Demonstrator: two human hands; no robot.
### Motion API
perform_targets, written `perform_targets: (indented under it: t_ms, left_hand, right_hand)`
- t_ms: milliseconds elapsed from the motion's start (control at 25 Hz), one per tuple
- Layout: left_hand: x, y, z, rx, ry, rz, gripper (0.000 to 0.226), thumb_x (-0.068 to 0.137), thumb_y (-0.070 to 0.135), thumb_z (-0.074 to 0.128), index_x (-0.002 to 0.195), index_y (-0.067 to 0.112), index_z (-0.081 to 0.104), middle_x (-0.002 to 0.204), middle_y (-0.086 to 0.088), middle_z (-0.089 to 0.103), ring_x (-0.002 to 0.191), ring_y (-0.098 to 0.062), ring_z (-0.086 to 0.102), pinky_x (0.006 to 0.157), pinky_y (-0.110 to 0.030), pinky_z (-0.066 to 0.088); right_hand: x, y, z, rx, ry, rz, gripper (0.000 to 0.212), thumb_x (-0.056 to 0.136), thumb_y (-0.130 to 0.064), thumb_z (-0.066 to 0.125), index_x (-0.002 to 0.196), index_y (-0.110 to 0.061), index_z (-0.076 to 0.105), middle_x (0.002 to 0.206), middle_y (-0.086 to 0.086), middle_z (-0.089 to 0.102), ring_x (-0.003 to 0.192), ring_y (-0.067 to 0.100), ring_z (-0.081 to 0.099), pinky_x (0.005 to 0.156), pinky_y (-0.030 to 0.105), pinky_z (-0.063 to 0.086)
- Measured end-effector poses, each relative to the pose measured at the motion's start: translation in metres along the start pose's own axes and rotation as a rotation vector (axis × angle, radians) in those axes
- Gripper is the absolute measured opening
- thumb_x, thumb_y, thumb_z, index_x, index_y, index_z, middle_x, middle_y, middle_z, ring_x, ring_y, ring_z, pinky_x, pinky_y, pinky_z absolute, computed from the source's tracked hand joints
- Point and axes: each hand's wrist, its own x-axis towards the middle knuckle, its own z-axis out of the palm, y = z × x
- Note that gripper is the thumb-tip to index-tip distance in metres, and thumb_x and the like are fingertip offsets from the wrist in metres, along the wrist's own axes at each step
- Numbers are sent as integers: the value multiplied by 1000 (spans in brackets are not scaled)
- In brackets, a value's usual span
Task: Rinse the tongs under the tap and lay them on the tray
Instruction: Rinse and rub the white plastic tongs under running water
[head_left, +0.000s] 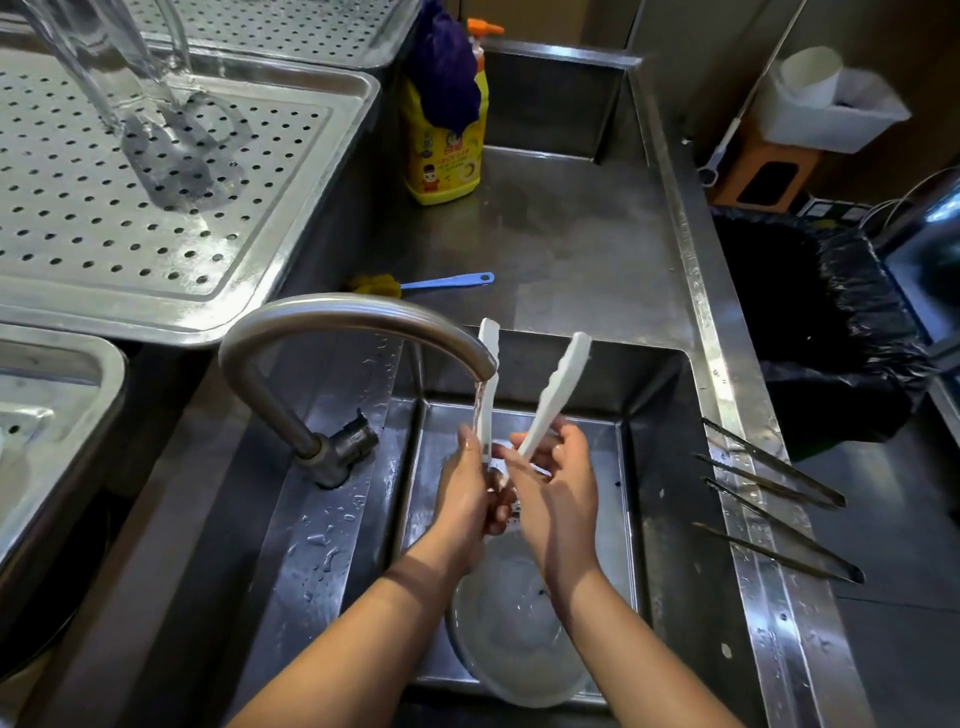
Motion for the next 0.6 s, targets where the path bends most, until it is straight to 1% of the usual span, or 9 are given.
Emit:
perform_targets:
  t_ms: [80,160,200,280,320,360,440,520,600]
  left_hand:
    - [-1,-9,-5,35,1,23,71,95,70,30,103,13,72,74,-15,60,52,-21,47,47,-20,25]
    - [-6,-16,-11,36,10,65,55,92,60,45,101,14,73,86,-15,59,73,-27,48,49,-22,26]
    - [-7,-16,-12,30,27,111,49,89,56,50,98,13,72,84,-15,59,75,-27,48,49,-23,27]
    - [-10,-12,-14,25,86,249,34,85,49,56,89,20,74,73,-11,62,67,-22,53,47,-23,33]
    - [-11,-10,-16,40,114,337,22,85,44,57,84,28,73,68,-5,63,59,-19,55,44,-22,35]
    - [-13,-8,-20,76,121,433,13,87,39,58,82,36,69,66,1,63,54,-13,55,42,-23,38]
    - [-20,-8,-30,157,87,619,18,91,26,57,92,44,61,78,4,67,62,-10,61,49,-26,47]
    - [-25,-8,-43,234,82,725,26,93,16,55,114,31,55,96,6,68,81,-14,66,62,-27,54]
    - [-26,-7,-53,365,139,789,31,93,11,53,122,20,51,101,14,64,87,-15,64,71,-20,52]
  right_hand:
    - [-6,1,3,-120,-106,-8,32,91,-20,70,114,-39,60,99,-7,74,88,11,72,76,34,59]
    - [-9,0,8,-174,-195,8,18,95,-25,64,108,-37,61,94,-5,74,83,12,71,74,33,58]
    - [-9,-2,12,-173,-220,29,12,96,-25,62,103,-35,61,89,-4,75,79,11,71,70,29,57]
    - [-3,-8,20,-142,-241,109,6,98,-24,60,96,-30,62,85,-1,75,74,7,71,62,19,54]
    - [3,-11,24,-98,-247,167,5,99,-25,60,95,-28,62,88,0,76,74,7,71,56,18,52]
    - [9,-15,29,-42,-264,231,7,100,-27,58,94,-26,61,91,5,77,73,11,72,49,22,49]
    - [22,-22,39,29,-323,334,17,103,-31,52,94,-18,58,86,9,77,66,23,70,42,27,44]
    - [28,-24,50,99,-377,393,20,104,-30,50,95,-16,61,75,3,76,60,20,70,46,29,49]
    - [27,-17,59,175,-392,432,20,104,-27,50,95,-21,66,75,1,77,62,16,71,54,29,54]
